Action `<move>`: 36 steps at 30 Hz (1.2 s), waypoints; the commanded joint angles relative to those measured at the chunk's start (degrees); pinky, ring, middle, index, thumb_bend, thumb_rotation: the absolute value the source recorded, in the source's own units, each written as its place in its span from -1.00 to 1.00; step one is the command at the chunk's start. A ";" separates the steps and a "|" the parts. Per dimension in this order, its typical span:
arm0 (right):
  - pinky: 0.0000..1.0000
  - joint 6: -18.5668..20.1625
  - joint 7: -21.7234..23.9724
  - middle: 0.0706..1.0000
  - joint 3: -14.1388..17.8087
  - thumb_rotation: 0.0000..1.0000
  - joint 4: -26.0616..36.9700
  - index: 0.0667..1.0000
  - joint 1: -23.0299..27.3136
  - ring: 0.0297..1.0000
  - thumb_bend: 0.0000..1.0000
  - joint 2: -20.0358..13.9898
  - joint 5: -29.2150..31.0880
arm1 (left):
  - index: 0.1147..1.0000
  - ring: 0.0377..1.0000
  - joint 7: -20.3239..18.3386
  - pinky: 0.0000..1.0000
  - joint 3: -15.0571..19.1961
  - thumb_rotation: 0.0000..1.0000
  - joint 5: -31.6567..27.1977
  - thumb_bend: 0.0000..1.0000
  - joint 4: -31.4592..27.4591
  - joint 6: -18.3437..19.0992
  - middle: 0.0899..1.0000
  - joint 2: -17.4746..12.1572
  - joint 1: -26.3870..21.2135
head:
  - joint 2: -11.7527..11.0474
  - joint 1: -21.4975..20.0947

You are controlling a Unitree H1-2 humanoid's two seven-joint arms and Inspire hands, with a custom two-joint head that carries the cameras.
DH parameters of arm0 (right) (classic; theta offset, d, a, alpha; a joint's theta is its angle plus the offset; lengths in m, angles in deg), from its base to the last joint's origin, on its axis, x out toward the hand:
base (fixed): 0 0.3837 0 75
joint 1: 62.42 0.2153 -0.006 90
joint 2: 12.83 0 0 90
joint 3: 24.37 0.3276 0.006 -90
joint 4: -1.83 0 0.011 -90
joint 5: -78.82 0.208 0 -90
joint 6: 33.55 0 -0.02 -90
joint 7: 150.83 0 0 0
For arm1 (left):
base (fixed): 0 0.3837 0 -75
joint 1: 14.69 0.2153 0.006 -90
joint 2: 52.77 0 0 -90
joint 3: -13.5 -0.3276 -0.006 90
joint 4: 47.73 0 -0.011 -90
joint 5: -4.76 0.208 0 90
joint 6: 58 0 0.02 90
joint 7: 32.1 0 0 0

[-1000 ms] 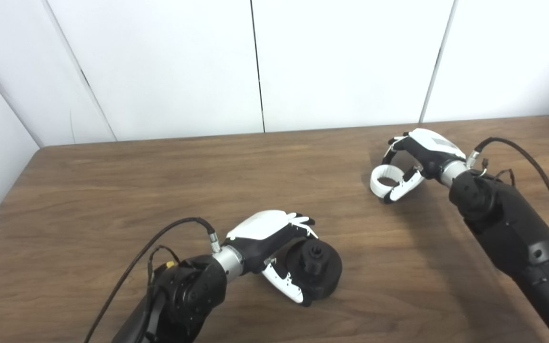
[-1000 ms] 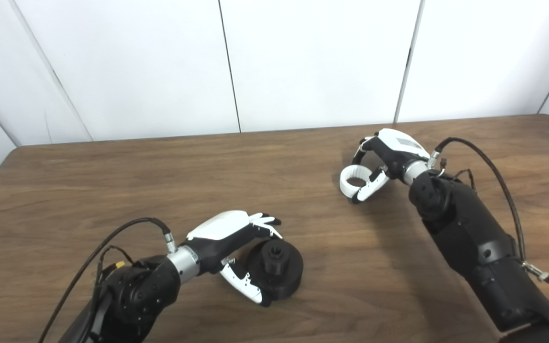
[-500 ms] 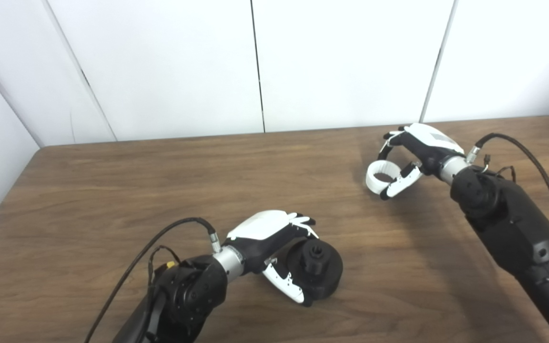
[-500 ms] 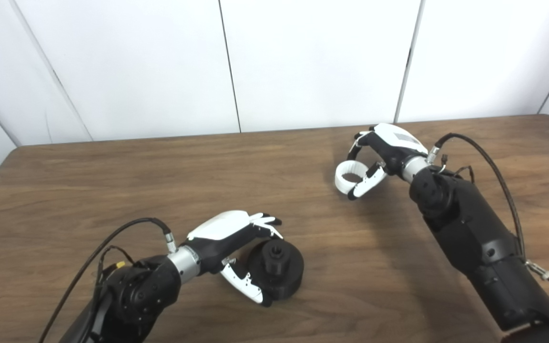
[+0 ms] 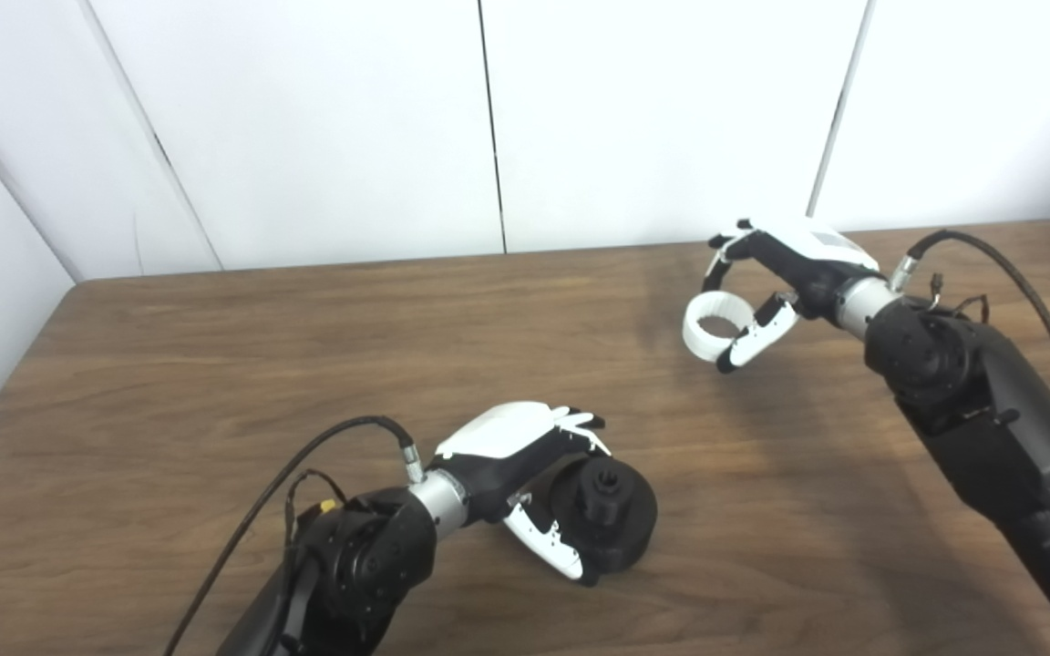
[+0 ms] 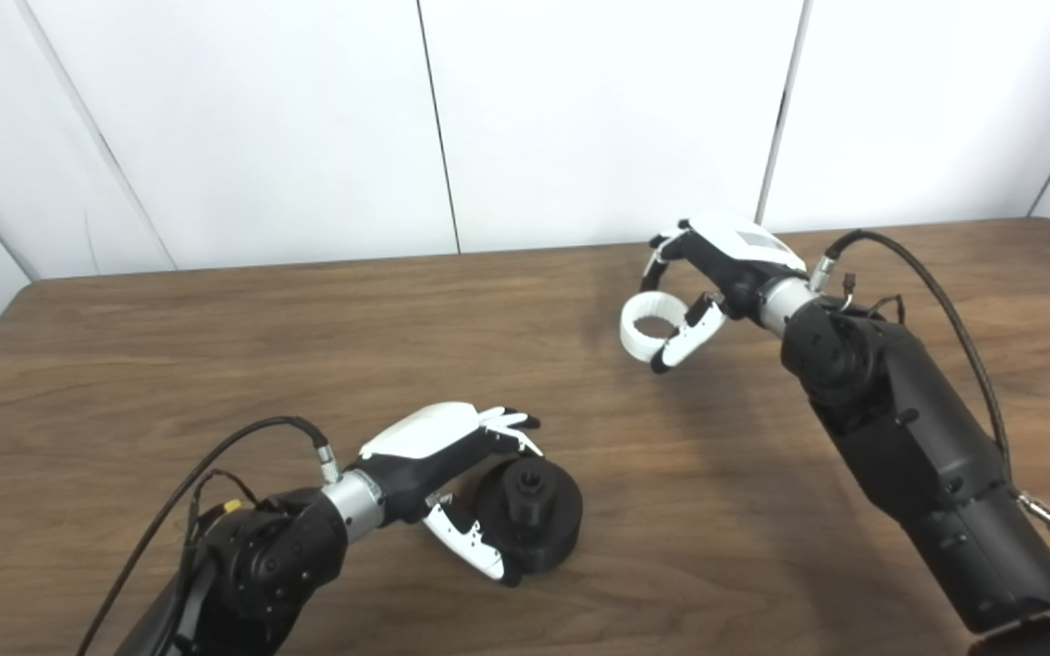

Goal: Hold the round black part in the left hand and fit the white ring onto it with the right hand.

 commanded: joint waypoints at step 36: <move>0.78 1.69 12.69 0.75 0.02 -0.70 29.16 -0.10 -2.16 0.98 0.05 1.75 -1.36 | 0.31 1.00 1.37 0.89 0.68 -0.51 0.98 0.84 -0.22 -0.18 0.92 0.67 -2.20 | 0.11 0.06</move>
